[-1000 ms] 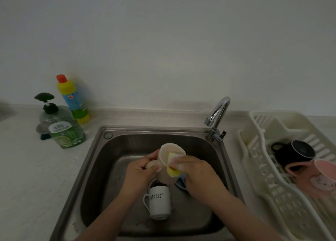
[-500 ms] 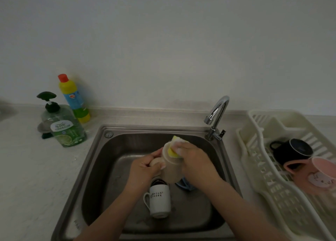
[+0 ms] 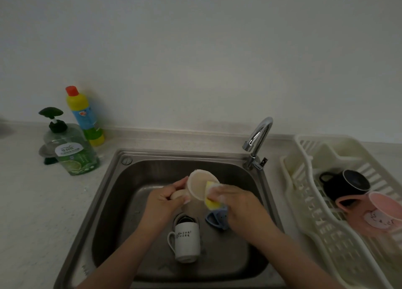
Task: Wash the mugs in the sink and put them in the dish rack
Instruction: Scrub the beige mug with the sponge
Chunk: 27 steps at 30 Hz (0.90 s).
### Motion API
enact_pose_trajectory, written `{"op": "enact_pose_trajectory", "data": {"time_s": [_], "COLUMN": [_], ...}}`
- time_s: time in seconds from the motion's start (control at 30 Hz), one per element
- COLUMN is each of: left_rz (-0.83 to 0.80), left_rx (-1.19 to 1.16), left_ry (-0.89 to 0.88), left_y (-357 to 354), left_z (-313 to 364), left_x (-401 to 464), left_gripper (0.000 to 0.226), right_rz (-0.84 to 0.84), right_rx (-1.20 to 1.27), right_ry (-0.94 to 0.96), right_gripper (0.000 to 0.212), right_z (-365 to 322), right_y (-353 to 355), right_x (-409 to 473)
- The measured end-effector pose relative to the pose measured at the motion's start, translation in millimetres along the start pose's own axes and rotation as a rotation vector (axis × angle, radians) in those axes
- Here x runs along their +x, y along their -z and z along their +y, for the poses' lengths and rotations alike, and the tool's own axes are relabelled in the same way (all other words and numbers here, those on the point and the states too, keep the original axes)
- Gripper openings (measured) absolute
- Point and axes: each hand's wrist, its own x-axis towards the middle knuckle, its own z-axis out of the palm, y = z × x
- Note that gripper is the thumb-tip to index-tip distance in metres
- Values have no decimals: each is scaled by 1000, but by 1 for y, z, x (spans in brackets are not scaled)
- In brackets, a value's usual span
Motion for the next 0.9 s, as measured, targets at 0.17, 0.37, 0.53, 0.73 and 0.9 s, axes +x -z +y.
{"op": "enact_pose_trajectory", "data": {"time_s": [0.17,0.37,0.53,0.73,0.9], "left_rz": [-3,-13,-17,-20,11], "left_rx": [39,45,73,121,77], "left_ry": [22,31,46,44,100], "left_y": [-10,-1,-6,6,8], "left_z": [2,-2,2,-4,-14], "left_x": [2,4,8,19,30], "left_gripper": [28,40,40,33,34], "right_rz": [-21,-24,-106,-56,-165], "right_rx": [9,-21,-39,-21,-15], "right_ry": [-14,-92,-4,-146,31], "right_gripper": [48,45,47,45,46], "right_z": [-11,10,-18,7,-10], "right_y": [-2,0,-6,-3,-18], "right_x": [30,7,39,33,59]}}
